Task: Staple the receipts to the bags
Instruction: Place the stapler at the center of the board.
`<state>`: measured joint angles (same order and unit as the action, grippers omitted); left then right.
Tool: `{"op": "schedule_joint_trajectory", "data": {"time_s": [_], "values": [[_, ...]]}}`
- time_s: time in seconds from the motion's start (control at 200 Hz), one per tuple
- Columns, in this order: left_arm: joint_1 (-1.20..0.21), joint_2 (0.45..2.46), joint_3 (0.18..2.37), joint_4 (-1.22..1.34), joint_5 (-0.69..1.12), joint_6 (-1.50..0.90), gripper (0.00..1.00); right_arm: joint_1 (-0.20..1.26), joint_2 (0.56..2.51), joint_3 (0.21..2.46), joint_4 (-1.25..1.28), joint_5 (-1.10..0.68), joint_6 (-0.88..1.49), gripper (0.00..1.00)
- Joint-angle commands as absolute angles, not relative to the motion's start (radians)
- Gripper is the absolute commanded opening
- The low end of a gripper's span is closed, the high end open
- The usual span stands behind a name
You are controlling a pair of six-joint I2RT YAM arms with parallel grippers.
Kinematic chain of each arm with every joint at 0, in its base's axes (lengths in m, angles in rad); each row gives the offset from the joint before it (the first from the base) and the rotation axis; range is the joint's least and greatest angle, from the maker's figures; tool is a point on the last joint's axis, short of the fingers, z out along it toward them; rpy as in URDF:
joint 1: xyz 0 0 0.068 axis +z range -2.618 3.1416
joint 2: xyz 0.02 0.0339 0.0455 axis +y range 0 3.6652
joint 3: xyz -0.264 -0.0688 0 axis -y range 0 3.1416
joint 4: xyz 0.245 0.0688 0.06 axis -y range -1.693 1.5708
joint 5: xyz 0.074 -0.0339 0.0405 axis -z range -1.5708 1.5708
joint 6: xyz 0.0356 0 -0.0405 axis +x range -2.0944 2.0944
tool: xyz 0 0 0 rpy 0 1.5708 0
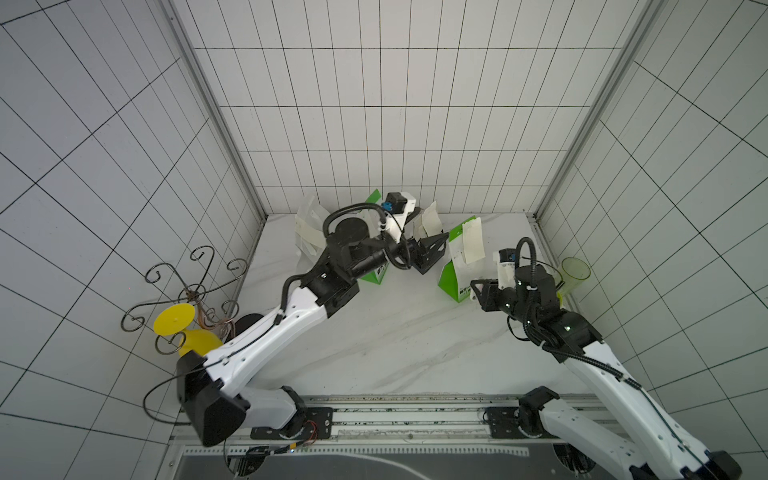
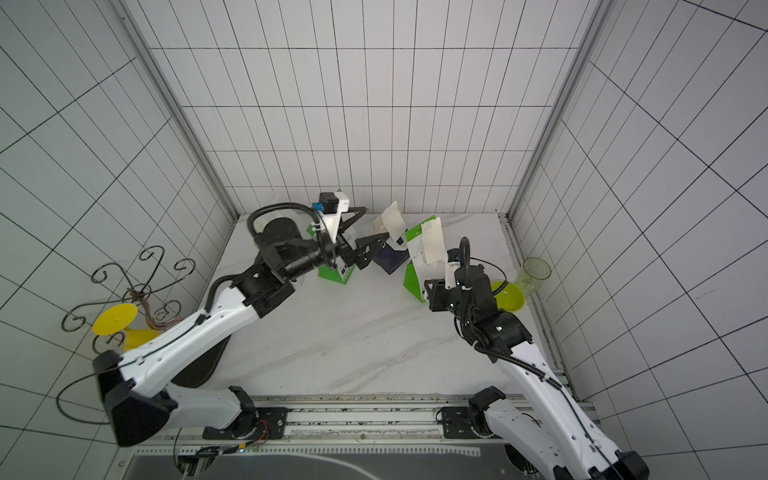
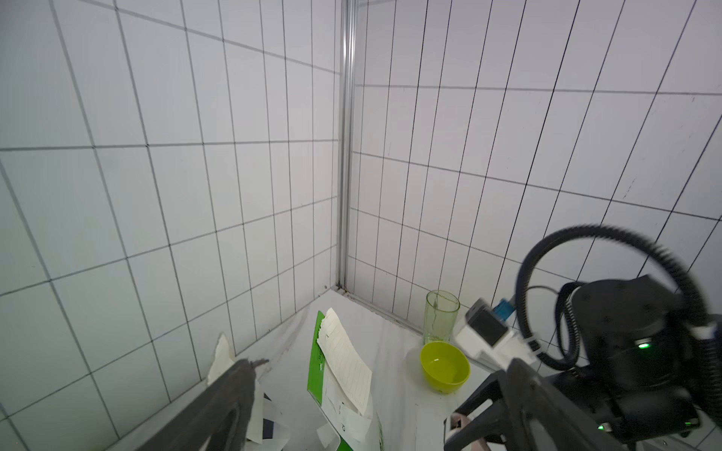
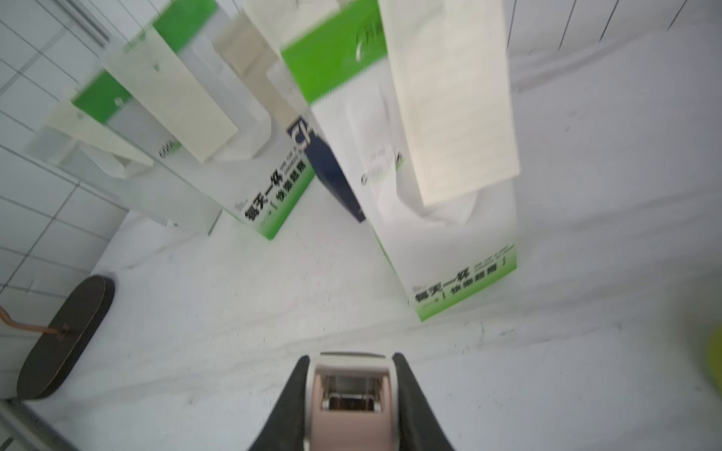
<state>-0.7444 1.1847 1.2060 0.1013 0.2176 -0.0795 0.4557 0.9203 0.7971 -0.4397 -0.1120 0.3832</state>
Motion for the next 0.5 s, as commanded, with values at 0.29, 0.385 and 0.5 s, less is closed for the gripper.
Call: {"op": "schedule_joint_trajectory", "data": {"time_s": [0.29, 0.385, 0.5], "values": [[-0.745, 0.750, 0.808, 0.051, -0.060, -0.127, 0.98, 0.584, 1.269, 0.659, -0.470, -0.068, 0.406, 0.12], [-0.744, 0.717, 0.794, 0.014, -0.092, -0.138, 0.98, 0.590, 1.344, 0.657, -0.462, -0.041, 0.406, 0.16], [-0.743, 0.690, 0.795, -0.034, -0.154, -0.158, 0.98, 0.599, 1.348, 0.655, -0.430, -0.038, 0.424, 0.40]]}}
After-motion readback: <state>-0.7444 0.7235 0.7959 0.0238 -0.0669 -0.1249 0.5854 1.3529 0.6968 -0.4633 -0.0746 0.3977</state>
